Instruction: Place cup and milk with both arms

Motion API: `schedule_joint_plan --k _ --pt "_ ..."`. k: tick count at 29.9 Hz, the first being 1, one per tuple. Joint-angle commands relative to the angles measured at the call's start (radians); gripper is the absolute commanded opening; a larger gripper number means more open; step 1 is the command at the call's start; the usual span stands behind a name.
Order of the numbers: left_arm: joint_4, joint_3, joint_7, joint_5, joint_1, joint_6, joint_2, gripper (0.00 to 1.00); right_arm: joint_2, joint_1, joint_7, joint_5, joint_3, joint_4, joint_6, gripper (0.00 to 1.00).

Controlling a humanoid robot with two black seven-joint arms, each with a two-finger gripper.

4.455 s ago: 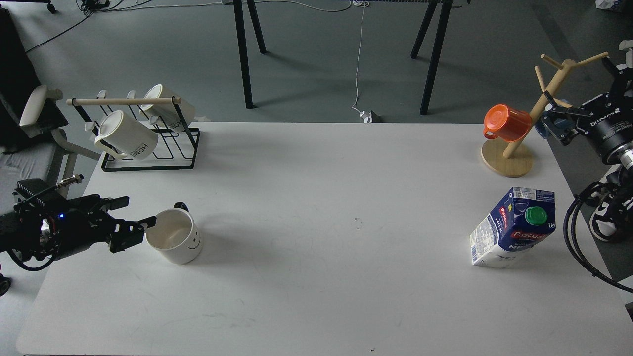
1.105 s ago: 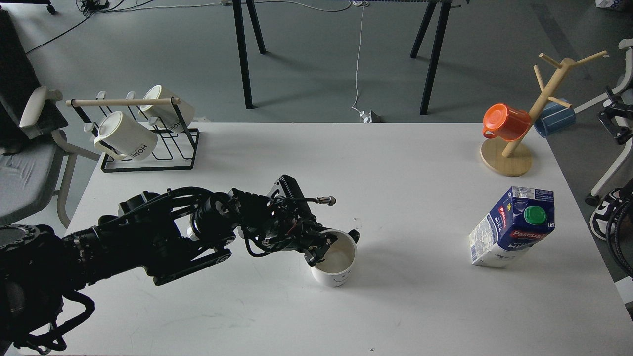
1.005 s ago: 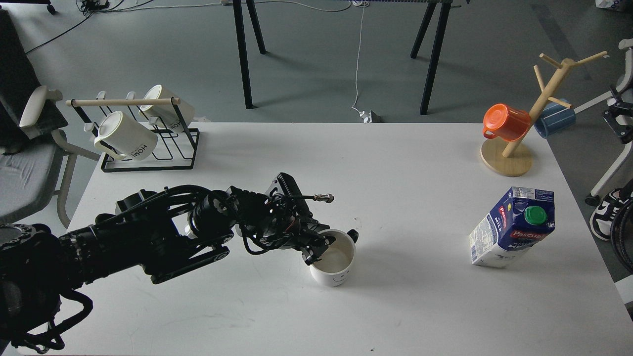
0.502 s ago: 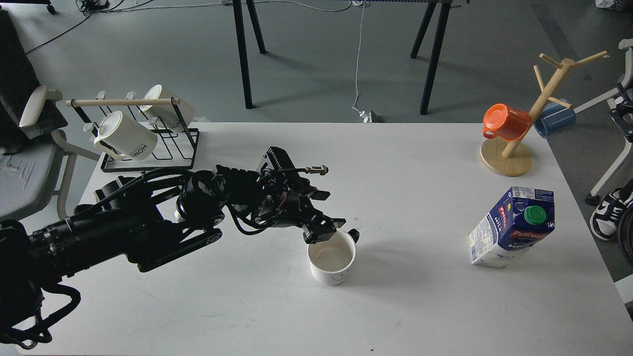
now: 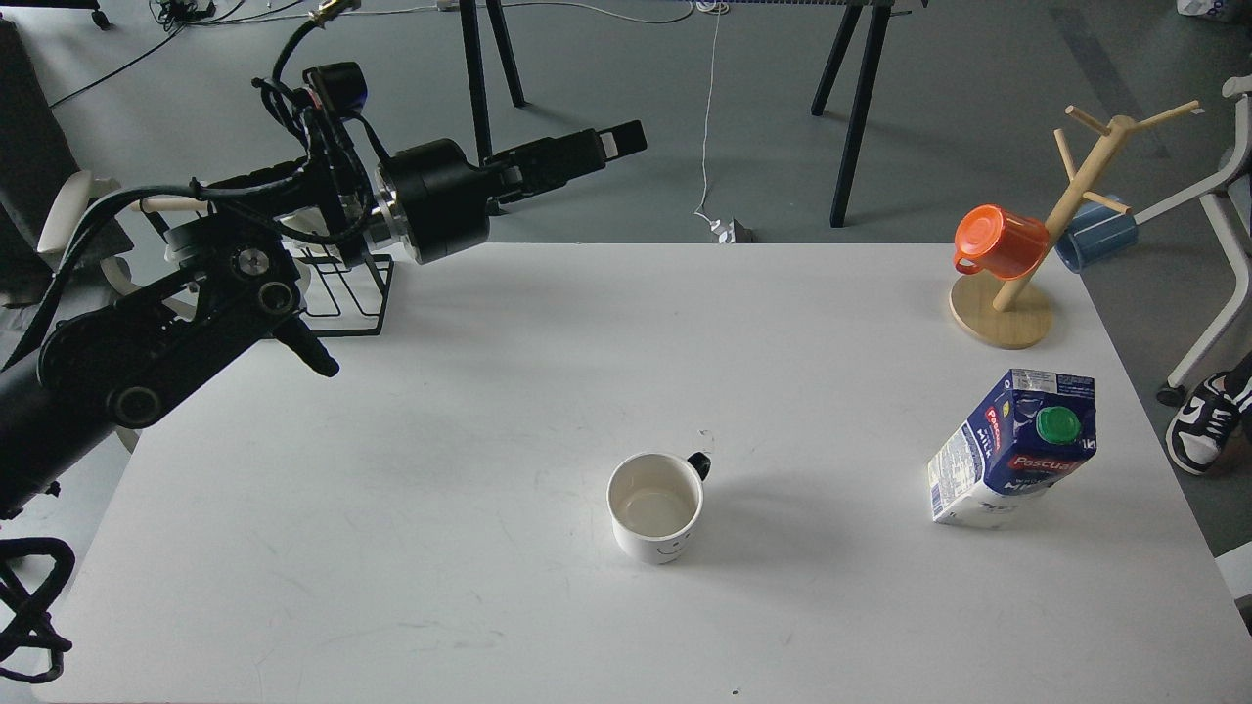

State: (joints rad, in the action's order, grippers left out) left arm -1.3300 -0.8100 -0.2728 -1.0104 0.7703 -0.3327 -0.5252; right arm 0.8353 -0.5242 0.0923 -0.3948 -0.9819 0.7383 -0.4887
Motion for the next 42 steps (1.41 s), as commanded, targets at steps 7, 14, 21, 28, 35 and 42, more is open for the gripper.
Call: schedule_joint_plan --k 7,14,21,28,35,42 --pt "0.158 -0.100 -0.026 0.644 -0.025 -0.020 -0.048 1.00 0.057 0.258 0.003 -0.102 -0.014 0.191 0.000 1.00" --pt "0.170 -0.221 -0.039 0.901 -0.192 -0.035 -0.053 1.00 0.058 0.564 0.013 -0.277 -0.098 0.441 0.000 1.00" --pt "0.186 -0.230 -0.040 0.932 -0.260 -0.092 -0.061 1.00 0.053 0.827 0.139 -0.352 -0.120 0.611 0.000 1.00" --pt "0.189 -0.244 -0.040 0.937 -0.284 -0.106 -0.067 1.00 -0.086 0.980 0.150 -0.340 -0.084 0.710 0.000 1.00" --pt "0.189 -0.244 -0.037 0.934 -0.286 -0.112 -0.084 1.00 -0.287 0.972 0.150 -0.106 -0.072 0.701 0.000 1.00" --pt "0.189 -0.247 -0.037 0.934 -0.283 -0.109 -0.113 1.00 -0.352 0.929 0.149 -0.022 -0.061 0.673 0.000 1.00"
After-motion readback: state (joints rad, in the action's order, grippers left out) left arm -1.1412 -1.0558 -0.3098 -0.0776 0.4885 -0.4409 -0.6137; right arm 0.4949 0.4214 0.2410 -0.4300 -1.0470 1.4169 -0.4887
